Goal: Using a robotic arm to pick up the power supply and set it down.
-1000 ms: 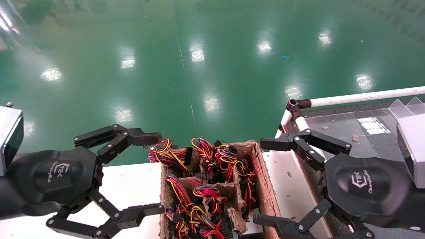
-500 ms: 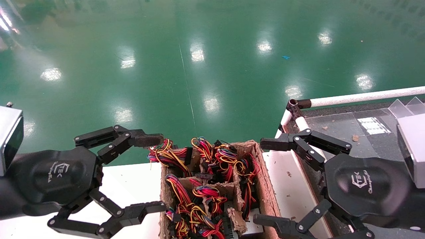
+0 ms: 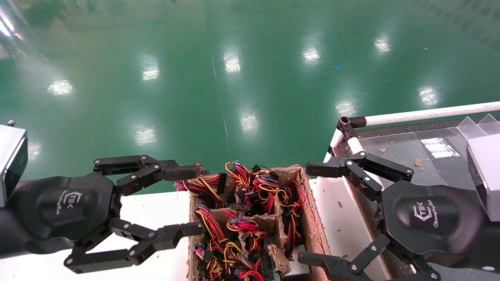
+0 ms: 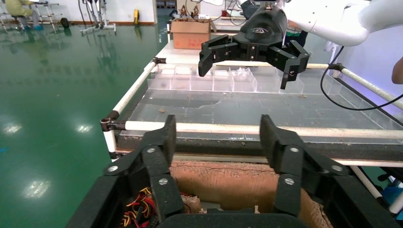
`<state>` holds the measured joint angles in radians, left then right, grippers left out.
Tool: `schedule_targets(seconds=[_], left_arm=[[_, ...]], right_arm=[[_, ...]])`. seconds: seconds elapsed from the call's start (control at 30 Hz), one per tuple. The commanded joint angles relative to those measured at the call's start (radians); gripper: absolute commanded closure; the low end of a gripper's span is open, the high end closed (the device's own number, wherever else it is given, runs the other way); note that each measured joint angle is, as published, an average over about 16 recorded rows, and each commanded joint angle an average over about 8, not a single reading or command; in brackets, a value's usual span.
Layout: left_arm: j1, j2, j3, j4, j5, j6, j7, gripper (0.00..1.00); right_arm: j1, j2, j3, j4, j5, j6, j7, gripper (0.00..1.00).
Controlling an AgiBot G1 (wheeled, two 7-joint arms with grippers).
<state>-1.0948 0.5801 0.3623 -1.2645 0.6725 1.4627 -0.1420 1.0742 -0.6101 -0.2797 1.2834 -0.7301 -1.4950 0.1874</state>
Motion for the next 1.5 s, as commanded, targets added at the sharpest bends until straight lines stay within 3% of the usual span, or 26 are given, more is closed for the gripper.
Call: schedule_targets(seconds=[0.03,0.83,0.87,1.1,1.13,1.5], left_arm=[[0.000,0.000,0.000,0.000,0.000,0.000,0.000,1.00],[0.000,0.000,0.000,0.000,0.000,0.000,0.000,1.00],[0.000,0.000,0.000,0.000,0.000,0.000,0.000,0.95],[0.000,0.000,0.000,0.000,0.000,0.000,0.000,0.07],[0.000,0.000,0.000,0.000,0.000,0.000,0.000,0.00],[0.000,0.000,0.000,0.000,0.000,0.000,0.000,0.00]], right_arm=[[0.000,0.000,0.000,0.000,0.000,0.000,0.000,0.00],[0.000,0.000,0.000,0.000,0.000,0.000,0.000,0.00],[0.000,0.000,0.000,0.000,0.000,0.000,0.000,0.00],[0.000,0.000,0.000,0.000,0.000,0.000,0.000,0.00],[0.000,0.000,0.000,0.000,0.000,0.000,0.000,0.00],[0.001,0.003,-0.001,-0.007,-0.009,0.009,0.001,0.00]])
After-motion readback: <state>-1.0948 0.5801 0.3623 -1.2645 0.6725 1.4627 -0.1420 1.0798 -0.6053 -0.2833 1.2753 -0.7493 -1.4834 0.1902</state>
